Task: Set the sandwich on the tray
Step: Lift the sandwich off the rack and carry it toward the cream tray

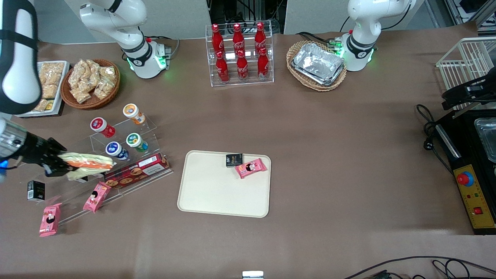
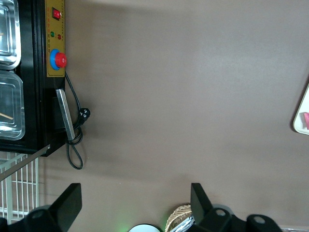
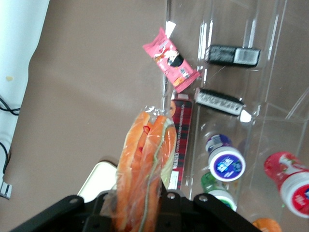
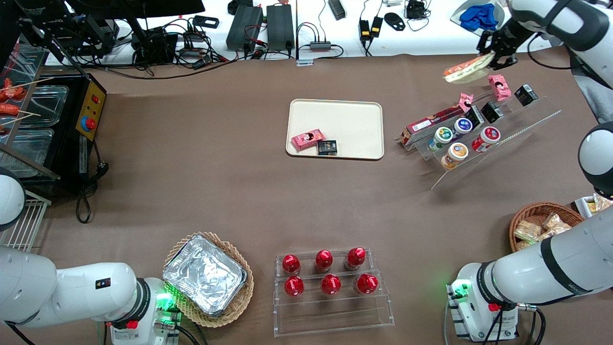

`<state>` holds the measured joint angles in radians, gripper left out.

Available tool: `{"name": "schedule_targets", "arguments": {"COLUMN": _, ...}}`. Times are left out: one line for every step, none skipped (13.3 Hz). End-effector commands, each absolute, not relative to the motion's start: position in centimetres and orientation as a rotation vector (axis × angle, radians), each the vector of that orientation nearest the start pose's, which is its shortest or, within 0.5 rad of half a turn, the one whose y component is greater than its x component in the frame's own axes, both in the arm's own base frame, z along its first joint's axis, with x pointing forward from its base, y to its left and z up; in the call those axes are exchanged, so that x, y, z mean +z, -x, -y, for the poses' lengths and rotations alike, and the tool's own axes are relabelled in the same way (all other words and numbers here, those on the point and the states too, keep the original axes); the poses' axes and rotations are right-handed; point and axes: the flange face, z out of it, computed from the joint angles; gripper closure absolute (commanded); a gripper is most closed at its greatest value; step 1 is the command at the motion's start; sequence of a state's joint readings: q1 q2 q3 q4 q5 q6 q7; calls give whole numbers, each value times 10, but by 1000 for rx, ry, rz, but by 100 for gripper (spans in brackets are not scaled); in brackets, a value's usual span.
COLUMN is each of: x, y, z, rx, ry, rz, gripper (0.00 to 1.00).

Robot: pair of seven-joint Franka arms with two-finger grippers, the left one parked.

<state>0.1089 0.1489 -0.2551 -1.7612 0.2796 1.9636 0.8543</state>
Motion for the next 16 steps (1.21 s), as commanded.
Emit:
{"name": "schedule_targets", "arguments": {"x": 481, "y": -622, "z": 29, "rx": 38, "ry": 2430, "rz": -1573, "gripper": 88}}
{"name": "schedule_targets", "arguments": {"x": 469, "y": -627, "z": 14, "rx": 51, "ry": 2417, "rz": -1607, "gripper": 88}}
{"name": "schedule_targets", "arguments": {"x": 455, "y": -631, "z": -1, "rx": 70, "ry": 2412, "rz": -1636, "gripper": 88}}
{"name": "schedule_targets", "arguments": {"x": 445, "y": -635, "z": -22, "rx": 76, "ry": 2412, "rz": -1639, "gripper": 88}}
{"name": "schedule_targets", "arguments": {"x": 432, "y": -640, "z": -41, "rx": 76, "ry": 2392, "rz": -1673, "gripper": 88}}
{"name": "schedule_targets", "arguments": {"x": 423, "y": -643, "z": -61, "rx": 65, "ry": 2362, "rz": -1716, "gripper": 88}}
{"name": "schedule_targets", "arguments": {"x": 413, "y": -646, "z": -83, "rx": 54, "ry": 2344, "rz": -1743, "gripper": 88}}
{"name": "schedule_targets", "arguments": {"x": 404, "y": -648, "z": -97, "rx": 46, "ry": 2332, "rz": -1766, "gripper": 87}}
{"name": "schedule_targets", "arguments": {"x": 393, "y": -649, "z": -109, "rx": 48, "ry": 2321, "rz": -1790, "gripper": 87}}
{"name": "schedule_targets", "arguments": {"x": 382, "y": -650, "z": -125, "rx": 41, "ry": 2296, "rz": -1821, "gripper": 87}}
{"name": "schedule_targets", "arguments": {"x": 373, "y": -652, "z": -135, "rx": 47, "ry": 2215, "rz": -1893, "gripper": 84}}
{"name": "schedule_targets", "arguments": {"x": 363, "y": -655, "z": -141, "rx": 53, "ry": 2142, "rz": -1950, "gripper": 84}}
{"name": "schedule_targets", "arguments": {"x": 356, "y": -653, "z": -160, "rx": 46, "ry": 2134, "rz": -1952, "gripper": 84}}
{"name": "schedule_targets", "arguments": {"x": 344, "y": -648, "z": -189, "rx": 44, "ry": 2150, "rz": -1943, "gripper": 84}}
{"name": "schedule_targets", "arguments": {"x": 332, "y": -647, "z": -205, "rx": 32, "ry": 2125, "rz": -1973, "gripper": 84}}
{"name": "schedule_targets", "arguments": {"x": 320, "y": -646, "z": -220, "rx": 20, "ry": 2092, "rz": -2002, "gripper": 84}}
